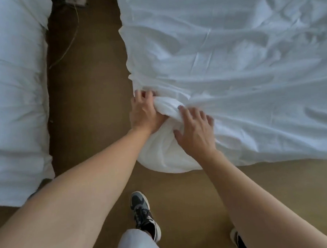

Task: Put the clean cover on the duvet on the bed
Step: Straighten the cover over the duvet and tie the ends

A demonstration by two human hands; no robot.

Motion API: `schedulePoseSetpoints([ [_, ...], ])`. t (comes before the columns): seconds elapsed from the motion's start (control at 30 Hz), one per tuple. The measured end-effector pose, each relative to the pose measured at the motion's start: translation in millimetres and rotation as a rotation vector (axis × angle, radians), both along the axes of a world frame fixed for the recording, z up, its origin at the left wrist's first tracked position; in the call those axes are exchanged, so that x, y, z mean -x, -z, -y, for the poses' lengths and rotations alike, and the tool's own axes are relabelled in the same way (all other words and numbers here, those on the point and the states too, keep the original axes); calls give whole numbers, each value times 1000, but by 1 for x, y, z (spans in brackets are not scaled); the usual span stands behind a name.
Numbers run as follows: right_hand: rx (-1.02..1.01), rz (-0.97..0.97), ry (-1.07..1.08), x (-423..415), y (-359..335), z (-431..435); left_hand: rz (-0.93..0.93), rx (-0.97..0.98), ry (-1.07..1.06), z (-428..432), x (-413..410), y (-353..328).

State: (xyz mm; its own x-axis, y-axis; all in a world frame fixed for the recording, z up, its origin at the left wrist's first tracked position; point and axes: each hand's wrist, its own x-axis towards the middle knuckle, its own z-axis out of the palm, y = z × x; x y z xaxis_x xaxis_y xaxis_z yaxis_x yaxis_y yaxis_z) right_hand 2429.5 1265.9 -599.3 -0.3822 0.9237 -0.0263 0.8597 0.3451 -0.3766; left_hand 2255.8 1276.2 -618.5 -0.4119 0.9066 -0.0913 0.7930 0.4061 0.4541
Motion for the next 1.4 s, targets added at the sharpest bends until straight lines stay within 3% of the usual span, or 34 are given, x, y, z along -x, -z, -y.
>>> schedulePoseSetpoints([
  [0.1, -27, -106, 181, 45, -5, -11, 47, -44, 13, 8, 1, 8],
  [0.33, 18, -19, 189, 37, -12, -2, 12, -55, 81, 16, 8, 20],
  [0.4, 26, -4, 254, 35, -11, 4, 151, 28, -81, 22, 9, 23],
  [0.5, 2, 33, 309, 43, -9, 6, 509, 278, -269, 36, 26, 34],
  [0.57, -101, 77, 251, 52, -10, 6, 577, 254, -238, 50, 38, 40],
  [0.67, -201, 116, -108, 67, -13, 3, 588, 126, -164, 72, 38, 31],
  [0.73, -69, 83, -198, 77, -17, -6, 614, 54, -142, 88, 30, 19],
  [0.87, 266, 68, -16, 101, -37, -54, 686, -33, -141, 115, 16, 7],
  [1.0, 517, 112, -63, 118, -44, -83, 656, -186, -322, 99, 15, -12],
  [1.17, 596, -44, 42, 120, -38, -83, 631, -219, -382, 51, 20, -19],
  [1.23, 633, -167, 33, 114, -44, -85, 744, -218, -440, 36, 24, -19],
  [1.3, 560, -174, -99, 101, -51, -86, 861, -195, -450, 23, 37, -16],
  [1.4, 219, 62, -395, 81, -50, -86, 828, -179, -382, 9, 56, -17],
])
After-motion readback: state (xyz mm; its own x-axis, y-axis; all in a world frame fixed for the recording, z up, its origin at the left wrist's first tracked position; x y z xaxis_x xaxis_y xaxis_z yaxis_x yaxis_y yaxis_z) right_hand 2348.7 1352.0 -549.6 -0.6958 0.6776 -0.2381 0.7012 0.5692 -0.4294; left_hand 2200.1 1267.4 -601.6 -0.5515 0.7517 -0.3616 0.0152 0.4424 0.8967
